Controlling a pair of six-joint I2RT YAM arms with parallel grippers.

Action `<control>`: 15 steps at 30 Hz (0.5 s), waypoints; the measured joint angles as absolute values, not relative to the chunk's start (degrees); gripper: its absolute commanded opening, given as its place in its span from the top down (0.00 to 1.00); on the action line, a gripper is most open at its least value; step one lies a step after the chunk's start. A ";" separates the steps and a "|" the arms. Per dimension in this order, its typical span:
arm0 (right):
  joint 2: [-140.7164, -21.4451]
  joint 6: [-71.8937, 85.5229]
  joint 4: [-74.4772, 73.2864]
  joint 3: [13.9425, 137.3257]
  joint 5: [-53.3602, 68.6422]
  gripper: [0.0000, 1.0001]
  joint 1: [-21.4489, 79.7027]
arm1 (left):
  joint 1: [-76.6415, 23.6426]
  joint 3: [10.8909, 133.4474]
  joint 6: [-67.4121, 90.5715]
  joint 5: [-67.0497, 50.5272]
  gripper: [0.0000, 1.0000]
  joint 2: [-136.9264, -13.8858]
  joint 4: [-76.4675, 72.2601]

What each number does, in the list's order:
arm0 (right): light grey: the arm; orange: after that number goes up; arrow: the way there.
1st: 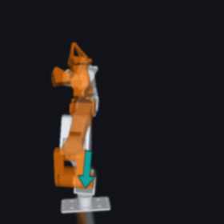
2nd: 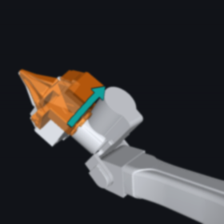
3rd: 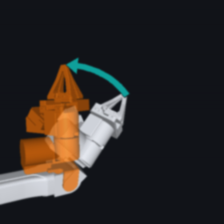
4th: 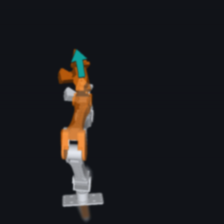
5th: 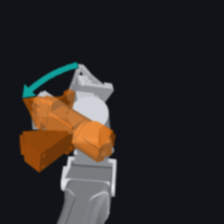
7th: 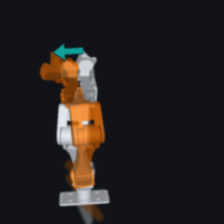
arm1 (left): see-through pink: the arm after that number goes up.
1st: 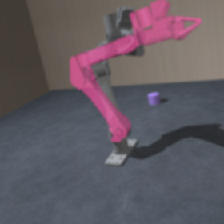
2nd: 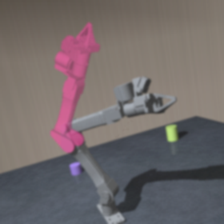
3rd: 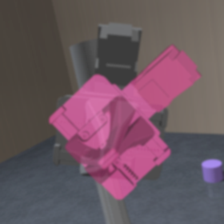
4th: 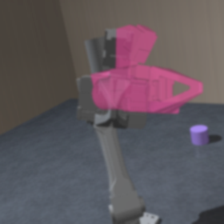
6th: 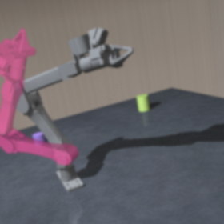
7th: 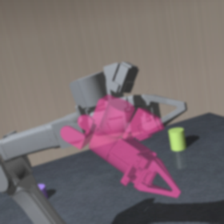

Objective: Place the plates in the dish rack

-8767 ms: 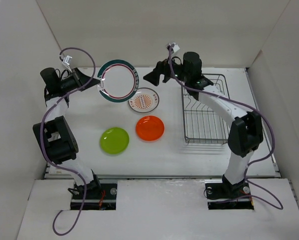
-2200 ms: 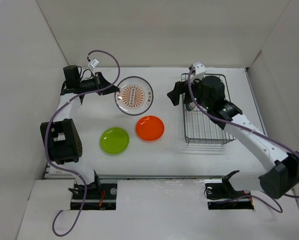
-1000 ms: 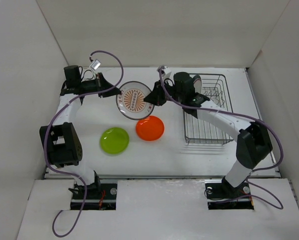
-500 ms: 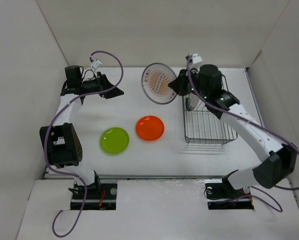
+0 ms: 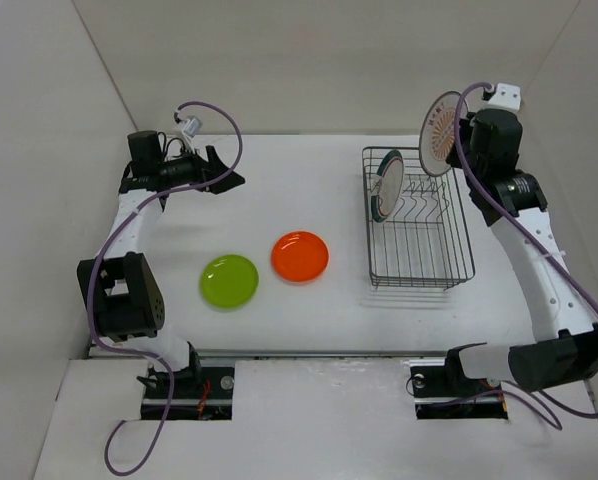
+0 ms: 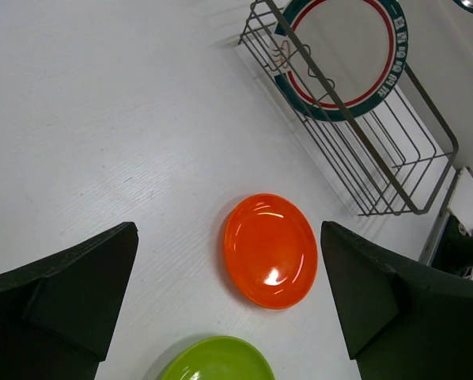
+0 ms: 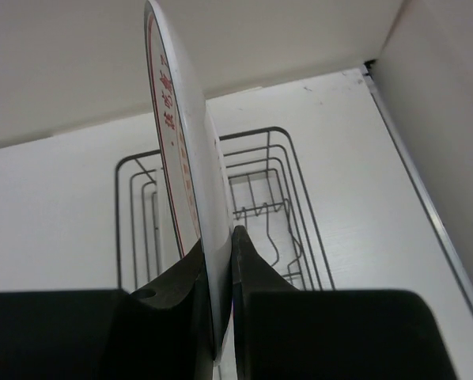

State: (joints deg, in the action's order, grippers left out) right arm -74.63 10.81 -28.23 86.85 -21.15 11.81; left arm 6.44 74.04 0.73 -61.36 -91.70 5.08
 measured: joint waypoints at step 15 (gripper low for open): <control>-76.82 12.45 -26.50 76.34 -18.63 1.00 7.99 | 6.44 74.04 -0.56 -58.28 0.00 -91.70 6.39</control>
State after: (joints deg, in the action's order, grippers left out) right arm -76.82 12.45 -26.50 76.34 -18.63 7.99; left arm 6.44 74.04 -0.56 -58.28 -91.70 6.39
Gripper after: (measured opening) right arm 0.125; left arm 0.997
